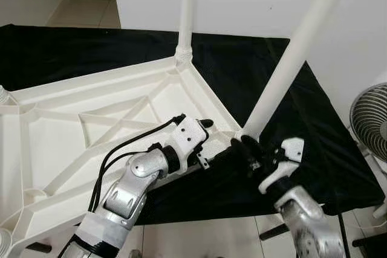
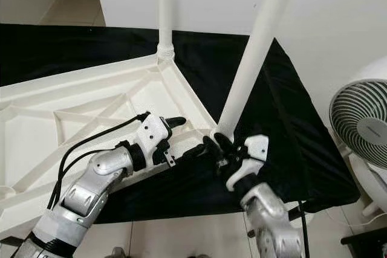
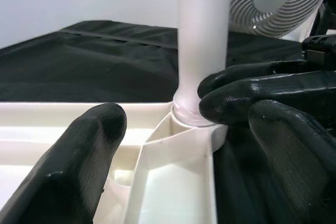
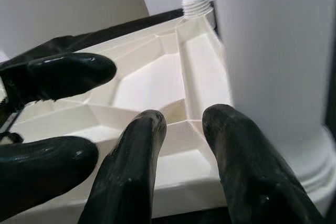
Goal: Building children table
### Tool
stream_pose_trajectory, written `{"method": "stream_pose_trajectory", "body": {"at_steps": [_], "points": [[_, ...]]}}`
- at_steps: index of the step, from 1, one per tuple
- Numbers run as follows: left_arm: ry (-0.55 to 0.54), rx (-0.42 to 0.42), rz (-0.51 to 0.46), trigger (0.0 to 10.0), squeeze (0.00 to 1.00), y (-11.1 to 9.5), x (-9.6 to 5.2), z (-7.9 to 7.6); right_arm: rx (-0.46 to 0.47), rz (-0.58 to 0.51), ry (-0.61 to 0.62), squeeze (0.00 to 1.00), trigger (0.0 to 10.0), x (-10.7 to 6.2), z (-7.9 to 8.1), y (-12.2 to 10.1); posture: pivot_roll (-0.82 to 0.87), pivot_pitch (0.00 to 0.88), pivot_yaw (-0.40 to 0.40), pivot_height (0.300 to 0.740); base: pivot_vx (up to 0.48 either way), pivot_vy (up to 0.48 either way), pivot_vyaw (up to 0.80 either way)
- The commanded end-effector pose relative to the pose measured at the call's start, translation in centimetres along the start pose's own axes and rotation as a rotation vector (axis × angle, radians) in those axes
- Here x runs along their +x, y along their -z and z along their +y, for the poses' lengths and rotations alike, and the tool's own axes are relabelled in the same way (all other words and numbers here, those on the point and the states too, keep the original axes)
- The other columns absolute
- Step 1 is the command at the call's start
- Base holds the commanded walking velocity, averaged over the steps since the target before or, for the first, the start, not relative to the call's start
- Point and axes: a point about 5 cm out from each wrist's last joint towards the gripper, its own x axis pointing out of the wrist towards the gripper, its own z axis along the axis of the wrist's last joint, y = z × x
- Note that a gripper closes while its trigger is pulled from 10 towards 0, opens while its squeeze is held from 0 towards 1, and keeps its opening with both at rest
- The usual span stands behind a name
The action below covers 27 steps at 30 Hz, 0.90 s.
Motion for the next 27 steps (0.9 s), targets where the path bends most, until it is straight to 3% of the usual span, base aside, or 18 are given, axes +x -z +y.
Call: {"method": "stream_pose_trajectory", "body": {"at_steps": [1, 11, 13, 14, 19, 22, 27], "points": [[0.025, -0.013, -0.008, 10.0, 0.00, -0.2, -0.2, -0.2, 0.018, 0.027, 0.005, 0.00, 10.0, -0.2, -0.6, 0.4, 0.10, 0.119, -0.071, 0.740, 0.000, 0.000, 0.00], [-0.024, -0.023, 0.024, 10.0, 0.00, -0.6, -0.5, 0.0, 0.015, 0.046, -0.101, 0.00, 10.0, 1.7, -3.2, -1.3, 0.11, 0.127, -0.082, 0.740, 0.000, 0.000, 0.00], [-0.069, -0.032, 0.031, 10.0, 0.00, -0.8, -0.6, 0.5, -0.013, 0.047, -0.091, 0.00, 10.0, 2.2, -4.2, -1.6, 0.11, 0.128, -0.078, 0.740, 0.000, 0.000, 0.00], [-0.157, -0.018, 0.056, 10.0, 0.00, -0.9, -0.9, 1.6, -0.060, 0.035, -0.054, 0.00, 10.0, 2.9, -5.8, -2.3, 0.12, 0.128, -0.073, 0.740, 0.000, 0.000, 0.00], [-0.188, -0.014, 0.069, 10.0, 0.00, -0.9, -1.1, 2.0, -0.068, 0.027, -0.035, 0.00, 10.0, 3.2, -6.5, -2.6, 0.13, 0.128, -0.071, 0.740, 0.000, 0.000, 0.00], [-0.289, 0.024, 0.140, 10.0, 0.00, -0.6, -2.1, 3.8, -0.088, -0.008, 0.027, 0.00, 10.0, 3.9, -8.2, -3.6, 0.13, 0.127, -0.059, 0.740, 0.000, 0.000, 0.00], [-0.325, 0.037, 0.189, 10.0, 0.00, -0.2, -2.5, 4.6, -0.089, -0.035, 0.069, 0.00, 10.0, 4.2, -9.1, -4.0, 0.13, 0.126, -0.056, 0.740, 0.000, 0.000, 0.00]]}}
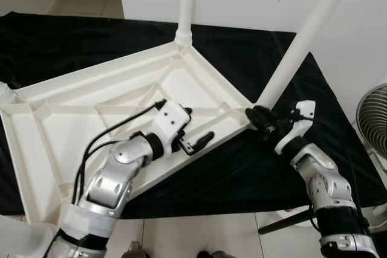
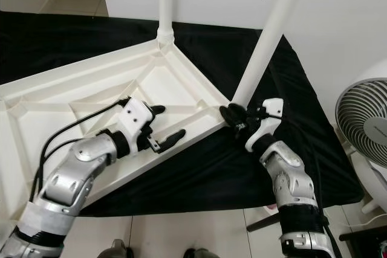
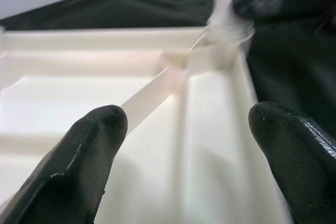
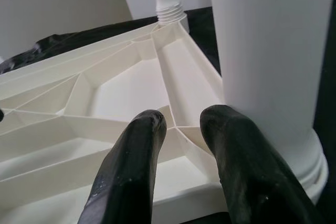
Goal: Building children table
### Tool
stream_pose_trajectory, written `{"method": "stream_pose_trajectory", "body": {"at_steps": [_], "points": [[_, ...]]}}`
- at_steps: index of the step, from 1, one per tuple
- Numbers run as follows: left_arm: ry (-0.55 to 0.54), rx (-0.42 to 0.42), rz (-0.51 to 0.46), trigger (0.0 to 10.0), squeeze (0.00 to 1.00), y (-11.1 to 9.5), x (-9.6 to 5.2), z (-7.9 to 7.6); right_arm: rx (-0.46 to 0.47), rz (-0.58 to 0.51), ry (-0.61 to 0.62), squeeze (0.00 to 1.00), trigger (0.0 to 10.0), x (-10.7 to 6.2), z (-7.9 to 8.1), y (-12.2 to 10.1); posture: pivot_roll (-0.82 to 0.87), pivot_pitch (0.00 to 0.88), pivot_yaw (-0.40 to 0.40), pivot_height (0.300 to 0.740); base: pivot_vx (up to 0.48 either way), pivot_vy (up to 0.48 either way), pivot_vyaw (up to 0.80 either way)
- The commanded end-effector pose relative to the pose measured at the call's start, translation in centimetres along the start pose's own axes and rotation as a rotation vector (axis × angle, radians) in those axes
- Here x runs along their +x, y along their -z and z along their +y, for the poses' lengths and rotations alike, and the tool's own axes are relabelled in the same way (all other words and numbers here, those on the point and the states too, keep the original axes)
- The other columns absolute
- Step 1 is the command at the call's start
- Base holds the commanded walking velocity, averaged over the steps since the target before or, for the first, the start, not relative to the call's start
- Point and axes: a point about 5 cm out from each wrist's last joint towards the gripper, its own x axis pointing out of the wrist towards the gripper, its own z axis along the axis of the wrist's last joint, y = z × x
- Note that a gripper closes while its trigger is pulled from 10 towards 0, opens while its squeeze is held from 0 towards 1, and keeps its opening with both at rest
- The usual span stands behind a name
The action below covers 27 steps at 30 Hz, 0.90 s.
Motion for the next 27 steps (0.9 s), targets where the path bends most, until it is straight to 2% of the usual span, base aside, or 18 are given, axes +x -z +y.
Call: {"method": "stream_pose_trajectory", "body": {"at_steps": [1, 2, 3, 5, 6, 9, 11, 12, 14, 17, 24, 25, 26, 27], "points": [[-0.201, 0.012, 0.083, 10.0, 0.00, 0.7, -0.1, 1.3, -0.017, -0.036, 0.103, 0.00, 10.0, -0.6, -2.0, -0.7, 0.13, 0.125, -0.051, 0.740, 0.000, 0.000, 0.00], [-0.222, 0.027, 0.125, 10.0, 0.00, 1.1, -0.1, 1.6, -0.015, -0.052, 0.125, 0.00, 10.0, -0.5, -2.4, -0.8, 0.13, 0.125, -0.050, 0.740, 0.000, 0.000, 0.00], [-0.222, 0.027, 0.125, 10.0, 0.00, 1.1, -0.1, 1.6, -0.015, -0.052, 0.125, 0.00, 10.0, -0.5, -2.4, -0.8, 0.13, 0.125, -0.050, 0.740, 0.000, 0.000, 0.00], [-0.245, 0.039, 0.191, 10.0, 0.00, 1.7, -0.2, 2.0, -0.003, -0.075, 0.102, 0.00, 10.0, -0.4, -1.6, -1.0, 0.13, 0.126, -0.050, 0.740, 0.000, 0.000, 0.00], [-0.245, 0.039, 0.191, 10.0, 0.00, 1.7, -0.2, 2.0, -0.003, -0.075, 0.102, 0.00, 10.0, -0.4, -1.6, -1.0, 0.13, 0.126, -0.050, 0.740, 0.000, 0.000, 0.00], [-0.239, 0.051, 0.229, 10.0, 0.00, 2.2, -0.3, 2.0, 0.036, -0.097, 0.020, 0.00, 10.0, -0.4, 0.5, -0.9, 0.13, 0.127, -0.051, 0.740, 0.000, 0.000, 0.00], [-0.239, 0.051, 0.229, 10.0, 0.00, 2.2, -0.3, 2.0, 0.036, -0.097, 0.020, 0.00, 10.0, -0.4, 0.5, -0.9, 0.13, 0.127, -0.051, 0.740, 0.000, 0.000, 0.00], [-0.233, 0.060, 0.251, 10.0, 0.00, 2.5, -0.3, 1.9, 0.062, -0.117, -0.012, 0.00, 10.0, -0.6, 1.7, -1.0, 0.12, 0.126, -0.049, 0.740, 0.000, 0.000, 0.00], [-0.235, 0.055, 0.282, 10.0, 0.00, 2.8, -0.2, 1.8, 0.086, -0.145, -0.032, 0.00, 10.0, -0.8, 2.8, -1.2, 0.12, 0.124, -0.047, 0.740, 0.000, 0.000, 0.00], [-0.247, 0.066, 0.298, 10.0, 0.00, 2.8, -0.1, 2.0, 0.113, -0.173, -0.035, 0.00, 10.0, -1.0, 3.5, -1.6, 0.12, 0.125, -0.046, 0.740, 0.000, 0.000, 0.00], [-0.247, 0.066, 0.298, 10.0, 0.00, 2.8, -0.1, 2.0, 0.113, -0.173, -0.035, 0.00, 10.0, -1.0, 3.5, -1.6, 0.12, 0.125, -0.046, 0.740, 0.000, 0.000, 0.00], [-0.252, 0.070, 0.304, 0.0, 0.00, 2.8, -0.1, 2.1, 0.120, -0.180, -0.034, 0.00, 10.0, -1.1, 3.7, -1.7, 0.11, 0.124, -0.045, 0.740, 0.000, 0.000, 0.00], [-0.252, 0.070, 0.304, 0.0, 0.00, 2.8, -0.1, 2.1, 0.120, -0.180, -0.034, 0.00, 10.0, -1.1, 3.7, -1.7, 0.11, 0.124, -0.045, 0.740, 0.000, 0.000, 0.00], [-0.290, 0.009, 0.366, 0.0, 0.00, 3.5, 0.4, 2.7, 0.163, -0.223, -0.026, 0.00, 10.0, -1.8, 5.7, -2.2, 0.09, 0.118, -0.029, 0.740, 0.000, 0.000, 0.00]]}}
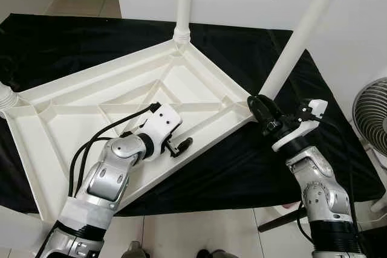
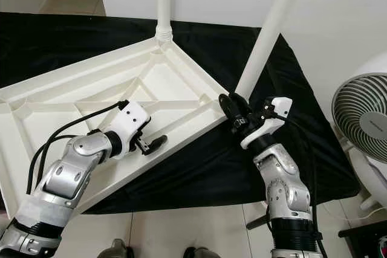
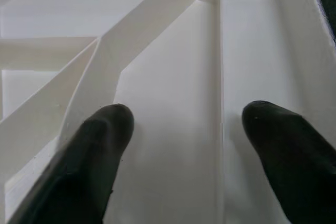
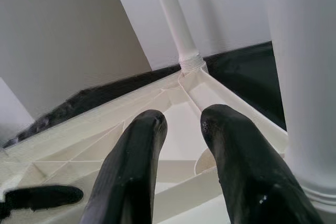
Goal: Building children table
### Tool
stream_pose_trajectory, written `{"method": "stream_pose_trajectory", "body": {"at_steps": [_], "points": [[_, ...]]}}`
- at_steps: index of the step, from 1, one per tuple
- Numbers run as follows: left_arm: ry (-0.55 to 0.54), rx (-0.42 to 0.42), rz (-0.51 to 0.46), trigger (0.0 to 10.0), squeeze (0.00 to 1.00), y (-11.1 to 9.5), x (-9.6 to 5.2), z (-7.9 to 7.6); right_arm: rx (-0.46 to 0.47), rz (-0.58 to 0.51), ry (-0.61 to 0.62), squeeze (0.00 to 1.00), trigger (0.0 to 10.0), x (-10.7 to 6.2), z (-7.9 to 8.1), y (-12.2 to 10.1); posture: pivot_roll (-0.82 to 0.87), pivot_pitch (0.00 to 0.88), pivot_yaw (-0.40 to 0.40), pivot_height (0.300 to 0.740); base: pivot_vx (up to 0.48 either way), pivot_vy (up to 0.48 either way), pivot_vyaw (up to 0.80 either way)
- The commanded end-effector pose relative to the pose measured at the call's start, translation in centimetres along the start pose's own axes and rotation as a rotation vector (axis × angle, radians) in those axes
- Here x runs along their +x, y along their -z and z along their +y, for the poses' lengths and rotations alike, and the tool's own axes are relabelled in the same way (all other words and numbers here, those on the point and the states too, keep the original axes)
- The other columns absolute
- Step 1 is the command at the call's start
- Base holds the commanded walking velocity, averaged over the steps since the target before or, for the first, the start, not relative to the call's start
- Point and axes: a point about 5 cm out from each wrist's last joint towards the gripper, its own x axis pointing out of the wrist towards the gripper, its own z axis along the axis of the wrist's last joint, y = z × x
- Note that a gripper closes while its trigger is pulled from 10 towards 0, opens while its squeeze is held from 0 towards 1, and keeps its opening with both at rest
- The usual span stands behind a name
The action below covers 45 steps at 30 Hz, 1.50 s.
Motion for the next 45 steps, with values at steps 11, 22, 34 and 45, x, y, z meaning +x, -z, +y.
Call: {"method": "stream_pose_trajectory", "body": {"at_steps": [11, 22, 34, 45], "points": [[-0.176, -0.043, 0.080, 0.0, 0.00, 0.5, 1.0, 0.6, 0.093, -0.020, -0.013, 0.00, 10.0, -0.5, 3.8, 0.6, 0.08, 0.108, -0.021, 0.740, 0.000, 0.000, 0.00], [-0.131, 0.023, 0.105, 0.0, 0.00, 0.3, 1.5, 0.2, 0.085, 0.006, 0.005, 0.00, 10.0, -0.4, 4.1, 0.7, 0.08, 0.089, -0.011, 0.740, 0.000, 0.000, 0.00], [-0.260, -0.037, 0.106, 0.0, 0.00, 0.2, 2.5, 2.2, 0.070, -0.055, 0.126, 0.00, 10.0, 0.0, 3.5, 0.3, 0.07, 0.078, -0.003, 0.740, 0.000, 0.000, 0.00], [-0.403, -0.002, 0.139, 0.0, 0.00, 0.6, 3.4, 6.9, 0.054, -0.092, 0.156, 0.00, 10.0, 0.6, 3.5, -0.2, 0.05, 0.067, 0.009, 0.740, 0.000, 0.000, 0.00]]}}
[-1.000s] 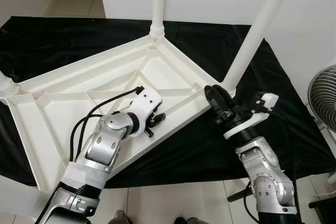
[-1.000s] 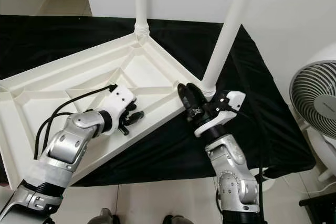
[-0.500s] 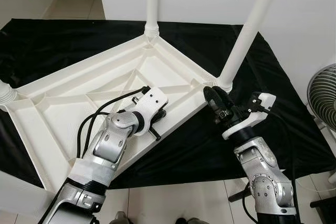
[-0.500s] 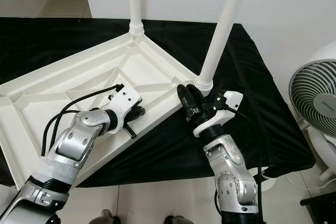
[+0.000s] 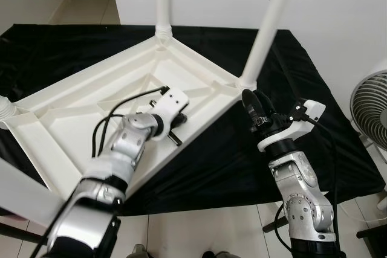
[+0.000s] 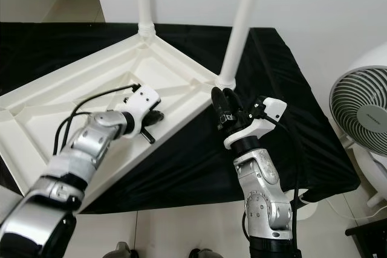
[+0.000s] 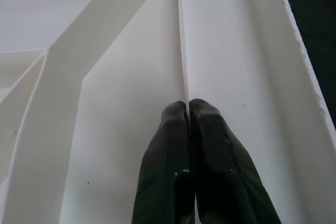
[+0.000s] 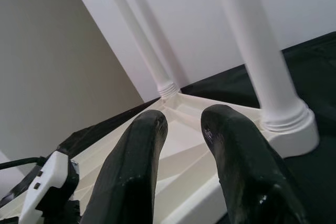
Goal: Building children table
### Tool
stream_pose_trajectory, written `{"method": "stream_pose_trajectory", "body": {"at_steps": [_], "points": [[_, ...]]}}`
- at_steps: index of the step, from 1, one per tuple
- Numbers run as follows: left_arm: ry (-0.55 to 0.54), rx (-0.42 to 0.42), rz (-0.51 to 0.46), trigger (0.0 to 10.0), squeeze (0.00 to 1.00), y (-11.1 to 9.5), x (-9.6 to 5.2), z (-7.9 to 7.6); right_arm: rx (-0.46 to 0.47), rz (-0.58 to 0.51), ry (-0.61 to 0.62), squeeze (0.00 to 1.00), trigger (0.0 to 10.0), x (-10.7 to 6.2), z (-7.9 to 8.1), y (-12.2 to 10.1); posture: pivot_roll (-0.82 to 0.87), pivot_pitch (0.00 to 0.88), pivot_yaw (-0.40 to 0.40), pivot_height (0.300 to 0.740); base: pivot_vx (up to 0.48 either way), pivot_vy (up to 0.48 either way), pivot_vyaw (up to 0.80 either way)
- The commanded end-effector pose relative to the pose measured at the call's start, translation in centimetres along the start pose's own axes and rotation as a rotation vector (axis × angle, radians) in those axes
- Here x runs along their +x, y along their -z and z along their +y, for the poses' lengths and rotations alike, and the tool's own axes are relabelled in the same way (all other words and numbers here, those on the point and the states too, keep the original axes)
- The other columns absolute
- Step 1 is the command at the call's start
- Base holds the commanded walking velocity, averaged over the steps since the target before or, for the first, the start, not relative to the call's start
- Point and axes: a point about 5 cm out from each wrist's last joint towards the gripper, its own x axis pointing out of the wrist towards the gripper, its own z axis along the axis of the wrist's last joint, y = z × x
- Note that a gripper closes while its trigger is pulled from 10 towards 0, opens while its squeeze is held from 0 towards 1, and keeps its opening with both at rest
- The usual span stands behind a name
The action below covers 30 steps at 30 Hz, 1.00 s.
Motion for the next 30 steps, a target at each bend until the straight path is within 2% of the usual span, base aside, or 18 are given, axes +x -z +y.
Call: {"method": "stream_pose_trajectory", "body": {"at_steps": [1, 4, 8, 9, 13, 15, 16, 17, 21, 22, 23, 24, 25, 27, 30], "points": [[-0.375, 0.007, 0.039, 0.0, 0.00, 0.9, -0.6, 2.6, -0.004, -0.003, 0.021, 0.00, 10.0, -0.1, -0.2, 0.1, 0.05, 0.067, 0.009, 0.740, 0.000, 0.000, 0.00], [-0.437, -0.012, 0.050, 0.0, 0.00, 1.0, -0.5, 3.8, -0.006, -0.006, 0.026, 0.00, 10.0, 0.0, -0.1, 0.1, 0.04, 0.068, 0.015, 0.740, 0.000, 0.000, 0.00], [-0.451, -0.022, 0.039, 0.0, 0.00, 0.6, -0.2, 4.0, -0.007, -0.009, 0.028, 0.00, 10.0, -0.1, 0.0, 0.1, 0.03, 0.070, 0.018, 0.740, 0.000, 0.000, 0.00], [-0.422, -0.002, 0.008, 10.0, 0.00, -0.1, 0.3, 3.4, -0.011, -0.007, 0.029, 0.00, 10.0, -0.2, 0.0, 0.2, 0.03, 0.071, 0.019, 0.740, 0.000, 0.000, 0.00], [-0.336, -0.059, -0.050, 10.0, 0.00, -0.8, 0.9, 2.2, -0.014, -0.002, 0.029, 0.00, 10.0, -0.3, 0.1, 0.2, 0.03, 0.074, 0.019, 0.740, 0.000, 0.000, 0.00], [-0.336, -0.059, -0.050, 10.0, 0.00, -0.8, 0.9, 2.2, -0.014, -0.002, 0.029, 0.00, 10.0, -0.3, 0.1, 0.2, 0.03, 0.074, 0.019, 0.740, 0.000, 0.000, 0.00], [-0.293, -0.084, -0.091, 10.0, 1.00, -1.4, 1.1, 1.5, -0.015, -0.001, 0.029, 0.00, 10.0, -0.3, 0.1, 0.3, 0.03, 0.078, 0.017, 0.740, 0.000, 0.000, 0.00], [-0.255, -0.103, -0.139, 10.0, 1.00, -2.0, 1.1, 1.0, -0.016, 0.002, 0.028, 0.00, 10.0, -0.3, 0.1, 0.3, 0.03, 0.082, 0.014, 0.740, 0.000, 0.000, 0.00], [-0.216, -0.124, -0.198, 10.0, 1.00, -3.0, 0.7, 0.6, -0.017, 0.008, 0.027, 0.00, 10.0, -0.4, 0.1, 0.4, 0.04, 0.086, 0.012, 0.740, 0.000, 0.000, 0.00], [-0.204, -0.128, -0.224, 10.0, 0.31, -3.4, 0.4, 0.6, -0.017, 0.010, 0.027, 0.00, 10.0, -0.4, 0.2, 0.5, 0.04, 0.088, 0.008, 0.740, 0.000, 0.000, 0.00], [-0.197, -0.144, -0.254, 10.0, 0.00, -3.8, 0.0, 0.8, -0.016, 0.013, 0.027, 0.00, 10.0, -0.4, 0.2, 0.5, 0.05, 0.089, 0.007, 0.740, 0.000, 0.000, 0.00], [-0.197, -0.144, -0.254, 10.0, 0.00, -3.8, 0.0, 0.8, -0.016, 0.013, 0.027, 0.00, 10.0, -0.4, 0.2, 0.5, 0.05, 0.089, 0.007, 0.740, 0.000, 0.000, 0.00], [-0.182, -0.140, -0.300, 10.0, 0.00, -4.3, -0.7, 0.8, -0.015, 0.020, 0.023, 0.00, 10.0, -0.4, 0.2, 0.7, 0.06, 0.094, 0.000, 0.740, 0.000, 0.000, 0.00], [-0.168, -0.117, -0.334, 10.0, 0.00, -4.6, -1.2, 0.7, -0.013, 0.026, 0.020, 0.00, 10.0, -0.4, 0.3, 0.8, 0.06, 0.095, -0.003, 0.740, 0.000, 0.000, 0.00], [-0.151, -0.105, -0.364, 10.0, 0.00, -4.7, -1.6, 0.6, -0.012, 0.030, 0.018, 0.00, 10.0, -0.4, 0.3, 1.0, 0.06, 0.095, -0.003, 0.740, 0.000, 0.000, 0.00]]}}
